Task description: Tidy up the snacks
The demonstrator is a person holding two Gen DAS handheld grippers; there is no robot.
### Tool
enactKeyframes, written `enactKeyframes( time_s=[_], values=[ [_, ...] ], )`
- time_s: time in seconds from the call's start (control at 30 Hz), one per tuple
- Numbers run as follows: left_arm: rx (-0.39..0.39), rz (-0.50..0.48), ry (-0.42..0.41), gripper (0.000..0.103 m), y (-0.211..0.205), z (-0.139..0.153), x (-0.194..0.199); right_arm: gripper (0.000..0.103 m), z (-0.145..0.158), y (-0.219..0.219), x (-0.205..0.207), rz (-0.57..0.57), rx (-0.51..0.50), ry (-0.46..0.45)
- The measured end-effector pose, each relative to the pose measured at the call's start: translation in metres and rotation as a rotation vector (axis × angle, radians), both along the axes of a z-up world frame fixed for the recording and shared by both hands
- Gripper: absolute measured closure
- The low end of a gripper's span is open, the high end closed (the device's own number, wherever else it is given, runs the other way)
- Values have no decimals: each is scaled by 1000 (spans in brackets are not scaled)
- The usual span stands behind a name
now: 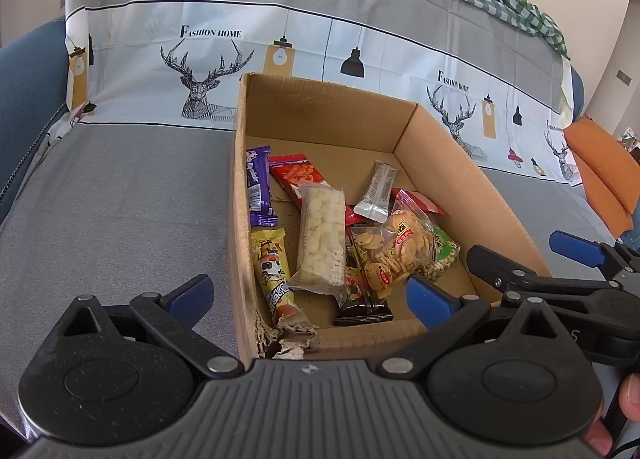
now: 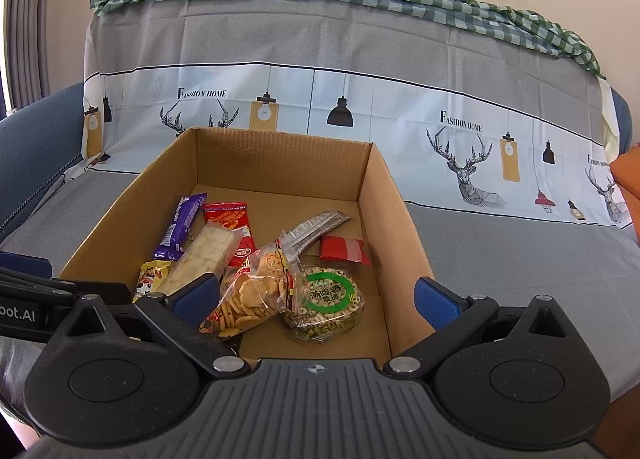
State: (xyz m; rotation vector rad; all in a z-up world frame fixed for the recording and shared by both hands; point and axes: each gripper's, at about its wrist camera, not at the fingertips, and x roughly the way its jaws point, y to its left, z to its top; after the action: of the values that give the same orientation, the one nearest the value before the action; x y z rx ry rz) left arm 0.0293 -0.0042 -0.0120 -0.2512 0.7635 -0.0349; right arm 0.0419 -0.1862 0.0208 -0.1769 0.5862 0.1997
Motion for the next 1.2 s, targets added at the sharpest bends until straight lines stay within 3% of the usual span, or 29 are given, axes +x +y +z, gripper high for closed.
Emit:
enactKeyframes(
  time_s=[1.2],
  values=[
    [-5,-4,1,1,-3,-1,-1,1,-1,1,0,-2,-3,5]
  ],
)
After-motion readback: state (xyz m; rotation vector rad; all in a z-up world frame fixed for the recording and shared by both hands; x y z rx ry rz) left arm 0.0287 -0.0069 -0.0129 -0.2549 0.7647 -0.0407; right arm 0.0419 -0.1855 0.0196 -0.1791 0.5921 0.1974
